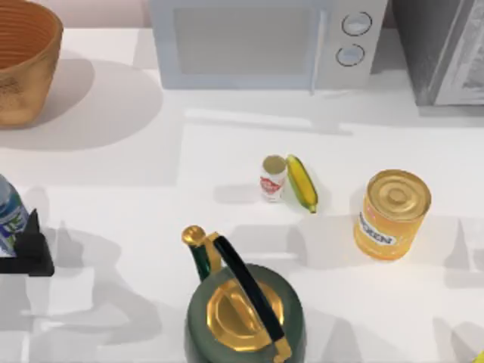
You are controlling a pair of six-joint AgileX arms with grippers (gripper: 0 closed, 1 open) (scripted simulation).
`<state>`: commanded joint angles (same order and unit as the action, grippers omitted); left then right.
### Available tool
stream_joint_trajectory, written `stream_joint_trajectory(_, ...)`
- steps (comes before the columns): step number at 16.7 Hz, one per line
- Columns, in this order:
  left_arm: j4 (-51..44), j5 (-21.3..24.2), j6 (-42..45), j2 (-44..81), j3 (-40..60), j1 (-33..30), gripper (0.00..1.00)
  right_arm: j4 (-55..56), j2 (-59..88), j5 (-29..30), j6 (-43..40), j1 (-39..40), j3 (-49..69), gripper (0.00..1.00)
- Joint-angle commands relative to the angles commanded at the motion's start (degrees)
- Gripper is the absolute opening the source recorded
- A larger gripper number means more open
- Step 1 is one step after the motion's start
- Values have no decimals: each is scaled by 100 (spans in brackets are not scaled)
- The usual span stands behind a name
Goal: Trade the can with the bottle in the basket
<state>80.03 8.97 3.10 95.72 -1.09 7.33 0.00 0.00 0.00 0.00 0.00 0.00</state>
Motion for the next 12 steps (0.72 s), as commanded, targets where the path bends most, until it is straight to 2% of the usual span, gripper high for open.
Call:
stream_joint_trajectory(7, 442, -160, -51, 1117, 689, -186, 100, 0, 0, 0, 0, 0, 0, 100)
stream_joint_trajectory(12, 533, -197, -64, 1361, 843, -228, 100, 0, 0, 0, 0, 0, 0, 100)
